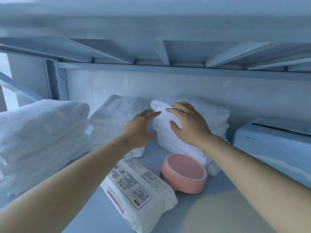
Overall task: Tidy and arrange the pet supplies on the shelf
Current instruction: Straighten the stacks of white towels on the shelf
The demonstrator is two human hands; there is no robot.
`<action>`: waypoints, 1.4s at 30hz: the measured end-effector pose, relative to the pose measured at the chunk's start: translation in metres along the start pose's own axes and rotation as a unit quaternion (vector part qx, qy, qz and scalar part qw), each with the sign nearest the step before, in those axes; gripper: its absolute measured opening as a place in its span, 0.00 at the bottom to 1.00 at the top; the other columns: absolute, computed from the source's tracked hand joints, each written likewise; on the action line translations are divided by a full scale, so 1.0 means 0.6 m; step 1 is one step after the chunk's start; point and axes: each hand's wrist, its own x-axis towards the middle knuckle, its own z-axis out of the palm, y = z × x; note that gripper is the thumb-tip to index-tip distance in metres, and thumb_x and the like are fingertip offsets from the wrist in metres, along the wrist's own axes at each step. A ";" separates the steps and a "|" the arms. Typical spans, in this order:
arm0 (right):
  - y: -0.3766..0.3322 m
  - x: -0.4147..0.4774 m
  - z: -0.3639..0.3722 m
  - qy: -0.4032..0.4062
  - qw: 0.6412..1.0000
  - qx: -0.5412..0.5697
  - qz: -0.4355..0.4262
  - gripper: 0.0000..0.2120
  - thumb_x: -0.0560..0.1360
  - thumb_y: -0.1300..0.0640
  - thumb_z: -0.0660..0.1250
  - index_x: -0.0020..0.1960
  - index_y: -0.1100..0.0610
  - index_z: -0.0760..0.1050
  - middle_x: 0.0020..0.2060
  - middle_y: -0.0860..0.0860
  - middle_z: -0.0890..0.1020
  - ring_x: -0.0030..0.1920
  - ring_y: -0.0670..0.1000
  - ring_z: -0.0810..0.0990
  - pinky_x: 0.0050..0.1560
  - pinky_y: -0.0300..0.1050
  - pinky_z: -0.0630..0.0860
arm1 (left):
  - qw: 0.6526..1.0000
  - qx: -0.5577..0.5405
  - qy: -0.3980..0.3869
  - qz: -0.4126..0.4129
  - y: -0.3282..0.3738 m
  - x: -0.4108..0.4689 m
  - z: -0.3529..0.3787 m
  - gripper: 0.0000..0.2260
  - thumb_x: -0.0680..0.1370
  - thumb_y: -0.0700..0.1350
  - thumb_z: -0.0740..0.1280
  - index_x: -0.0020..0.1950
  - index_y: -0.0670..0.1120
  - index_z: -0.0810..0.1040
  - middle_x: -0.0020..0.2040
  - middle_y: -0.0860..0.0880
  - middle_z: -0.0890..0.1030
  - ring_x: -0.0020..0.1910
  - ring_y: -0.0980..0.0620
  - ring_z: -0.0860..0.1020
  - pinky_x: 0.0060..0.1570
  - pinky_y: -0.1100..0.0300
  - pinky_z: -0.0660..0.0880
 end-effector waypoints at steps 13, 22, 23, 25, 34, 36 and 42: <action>0.177 -0.087 -0.083 -0.053 0.996 0.047 0.056 0.21 0.75 0.52 0.64 0.67 0.52 0.69 0.66 0.46 0.71 0.66 0.48 0.68 0.64 0.42 0.66 | 0.998 -0.032 0.004 0.048 0.191 0.068 0.071 0.26 0.73 0.51 0.67 0.71 0.54 0.66 0.71 0.52 0.66 0.68 0.52 0.67 0.64 0.55 0.68; 0.227 -0.104 -0.084 -0.125 0.992 0.006 0.022 0.39 0.68 0.65 0.67 0.74 0.49 0.56 0.73 0.45 0.57 0.72 0.48 0.57 0.65 0.44 0.67 | 1.000 0.016 0.016 0.015 0.236 0.045 0.113 0.32 0.70 0.56 0.69 0.72 0.57 0.63 0.73 0.49 0.59 0.73 0.48 0.54 0.65 0.51 0.66; 0.232 -0.103 -0.083 -0.126 0.992 0.006 0.024 0.39 0.68 0.63 0.69 0.74 0.50 0.56 0.74 0.46 0.57 0.73 0.49 0.57 0.66 0.45 0.66 | 0.999 0.027 0.014 0.009 0.241 0.043 0.117 0.33 0.69 0.57 0.70 0.71 0.57 0.62 0.73 0.49 0.57 0.74 0.48 0.52 0.65 0.51 0.67; 0.239 -0.101 -0.078 -0.129 0.991 0.009 0.026 0.41 0.68 0.59 0.72 0.75 0.50 0.54 0.74 0.47 0.56 0.73 0.49 0.56 0.67 0.45 0.65 | 0.999 0.047 0.007 -0.004 0.250 0.040 0.123 0.35 0.67 0.57 0.72 0.71 0.57 0.63 0.73 0.49 0.56 0.74 0.48 0.50 0.63 0.49 0.70; 0.254 -0.102 -0.047 -0.113 0.993 0.031 0.002 0.47 0.67 0.54 0.75 0.76 0.48 0.48 0.75 0.48 0.55 0.73 0.52 0.54 0.68 0.51 0.66 | 0.992 0.121 -0.019 -0.040 0.265 0.034 0.148 0.48 0.60 0.55 0.78 0.72 0.59 0.55 0.72 0.48 0.48 0.73 0.45 0.44 0.44 0.52 0.79; 0.259 -0.104 -0.042 -0.112 0.993 0.039 -0.003 0.48 0.67 0.55 0.75 0.76 0.48 0.48 0.74 0.48 0.55 0.73 0.51 0.54 0.67 0.50 0.66 | 0.989 0.135 -0.021 -0.047 0.265 0.031 0.162 0.51 0.59 0.55 0.79 0.73 0.59 0.51 0.73 0.48 0.44 0.73 0.44 0.39 0.47 0.51 0.78; 0.271 -0.110 -0.034 -0.110 0.991 0.080 -0.014 0.46 0.67 0.56 0.76 0.76 0.52 0.51 0.75 0.50 0.55 0.74 0.51 0.53 0.72 0.46 0.58 | 0.989 0.141 0.004 -0.054 0.267 0.035 0.184 0.51 0.59 0.55 0.78 0.73 0.59 0.49 0.73 0.49 0.41 0.73 0.44 0.36 0.46 0.53 0.78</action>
